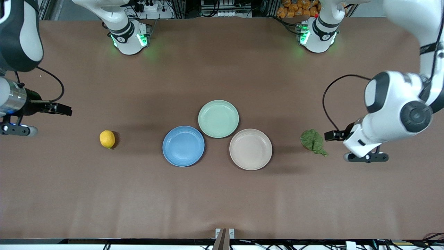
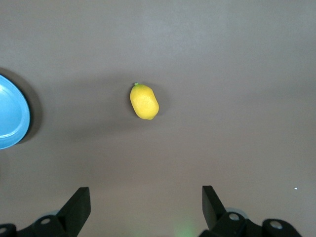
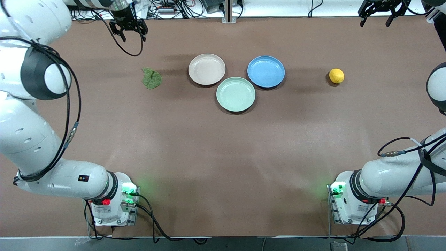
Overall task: Place lemon and lettuce in plates
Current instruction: 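Reach the right gripper to the lemon while the left gripper reaches the lettuce, then close the right gripper on the lemon while the left gripper grasps the lettuce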
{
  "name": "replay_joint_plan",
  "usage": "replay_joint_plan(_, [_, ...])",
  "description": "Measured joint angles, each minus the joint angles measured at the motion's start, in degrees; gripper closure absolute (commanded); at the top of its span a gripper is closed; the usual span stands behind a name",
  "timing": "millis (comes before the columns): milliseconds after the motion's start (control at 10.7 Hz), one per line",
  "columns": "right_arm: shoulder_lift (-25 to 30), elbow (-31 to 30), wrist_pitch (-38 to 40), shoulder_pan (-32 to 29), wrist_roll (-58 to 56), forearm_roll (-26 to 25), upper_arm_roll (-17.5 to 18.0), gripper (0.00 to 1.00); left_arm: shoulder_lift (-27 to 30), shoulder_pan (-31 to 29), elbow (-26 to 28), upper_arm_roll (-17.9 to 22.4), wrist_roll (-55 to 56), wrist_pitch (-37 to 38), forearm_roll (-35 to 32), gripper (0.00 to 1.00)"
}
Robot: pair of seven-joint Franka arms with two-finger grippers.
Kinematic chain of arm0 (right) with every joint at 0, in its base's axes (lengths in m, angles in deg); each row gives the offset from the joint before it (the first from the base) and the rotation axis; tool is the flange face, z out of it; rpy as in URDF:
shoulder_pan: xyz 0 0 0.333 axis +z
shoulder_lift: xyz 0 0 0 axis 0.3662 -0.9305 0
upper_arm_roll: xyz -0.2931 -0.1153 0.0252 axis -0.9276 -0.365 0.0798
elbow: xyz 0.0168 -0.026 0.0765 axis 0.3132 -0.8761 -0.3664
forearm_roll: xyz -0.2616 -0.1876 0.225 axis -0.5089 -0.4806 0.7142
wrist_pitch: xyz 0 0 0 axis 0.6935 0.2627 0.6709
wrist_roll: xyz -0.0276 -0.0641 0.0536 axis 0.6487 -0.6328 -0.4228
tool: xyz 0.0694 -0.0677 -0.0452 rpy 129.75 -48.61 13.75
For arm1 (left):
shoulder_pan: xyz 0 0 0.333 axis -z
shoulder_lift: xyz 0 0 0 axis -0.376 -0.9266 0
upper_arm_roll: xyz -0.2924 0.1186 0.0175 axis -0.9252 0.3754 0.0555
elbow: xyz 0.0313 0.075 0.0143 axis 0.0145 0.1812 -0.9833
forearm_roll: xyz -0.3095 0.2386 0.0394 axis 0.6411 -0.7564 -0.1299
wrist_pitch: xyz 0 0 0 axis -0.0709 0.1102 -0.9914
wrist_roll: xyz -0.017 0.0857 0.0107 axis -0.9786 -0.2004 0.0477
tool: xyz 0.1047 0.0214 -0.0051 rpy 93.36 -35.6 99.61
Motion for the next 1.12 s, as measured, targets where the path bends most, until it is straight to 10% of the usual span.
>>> replay_joint_plan(1123, [-13.1,-2.2,-9.3,-2.9,-12.1,4.4,-0.1,0.00,-8.8,0.1,10.7,-0.1,0.0,-18.8,0.0,0.00])
